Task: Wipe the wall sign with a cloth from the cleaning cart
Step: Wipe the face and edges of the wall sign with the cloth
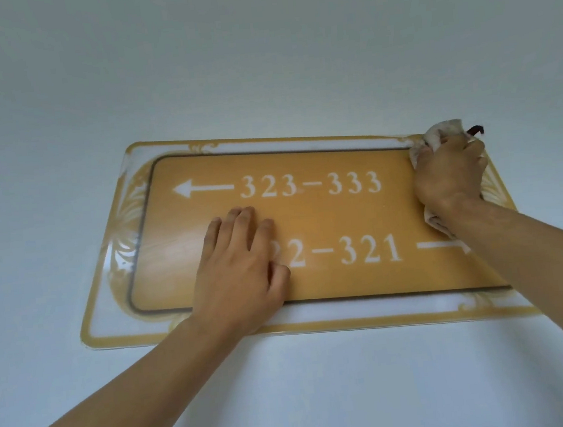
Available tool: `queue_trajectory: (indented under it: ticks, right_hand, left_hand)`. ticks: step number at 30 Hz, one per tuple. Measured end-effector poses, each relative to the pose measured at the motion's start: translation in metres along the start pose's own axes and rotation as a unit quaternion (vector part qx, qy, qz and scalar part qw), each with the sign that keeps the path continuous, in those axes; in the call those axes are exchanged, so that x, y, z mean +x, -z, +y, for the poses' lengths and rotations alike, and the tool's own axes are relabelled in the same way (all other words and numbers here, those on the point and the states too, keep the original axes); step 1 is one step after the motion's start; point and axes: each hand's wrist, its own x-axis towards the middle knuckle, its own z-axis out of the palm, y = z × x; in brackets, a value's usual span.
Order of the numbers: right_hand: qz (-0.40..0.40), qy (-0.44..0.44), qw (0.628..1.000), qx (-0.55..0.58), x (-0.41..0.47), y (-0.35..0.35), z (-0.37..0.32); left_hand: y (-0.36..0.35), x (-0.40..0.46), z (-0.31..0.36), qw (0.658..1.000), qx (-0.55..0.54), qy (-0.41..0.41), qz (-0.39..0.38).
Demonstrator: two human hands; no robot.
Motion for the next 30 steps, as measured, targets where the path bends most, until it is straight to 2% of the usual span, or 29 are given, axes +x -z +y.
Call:
queue_trajectory:
  ticks: [8, 13, 16, 19, 26, 30]
  right_hand:
    - [0.008, 0.038, 0.999, -0.029, 0.0, -0.022, -0.026]
    - [-0.035, 0.085, 0.995, 0.042, -0.029, -0.055, -0.101]
    - [-0.054, 0.09, 0.991, 0.088, -0.061, -0.082, -0.162]
    - [-0.074, 0.145, 0.981, 0.108, -0.097, -0.104, -0.214]
    - [-0.125, 0.297, 0.941, 0.106, -0.205, -0.145, -0.311]
    - [-0.247, 0.364, 0.887, 0.138, -0.254, -0.139, -0.316]
  left_hand:
    - [0.003, -0.002, -0.003, 1.0, -0.015, -0.011, 0.005]
    - [0.018, -0.014, -0.023, 0.999, -0.01, -0.036, 0.009]
    - [0.03, -0.033, -0.06, 0.999, 0.001, -0.036, 0.008]
    - [0.049, -0.06, -0.108, 1.0, 0.022, -0.019, 0.011]
    - [0.092, -0.119, -0.208, 0.994, 0.051, 0.091, -0.014]
    - [0.111, -0.137, -0.227, 0.994, 0.042, 0.1, -0.012]
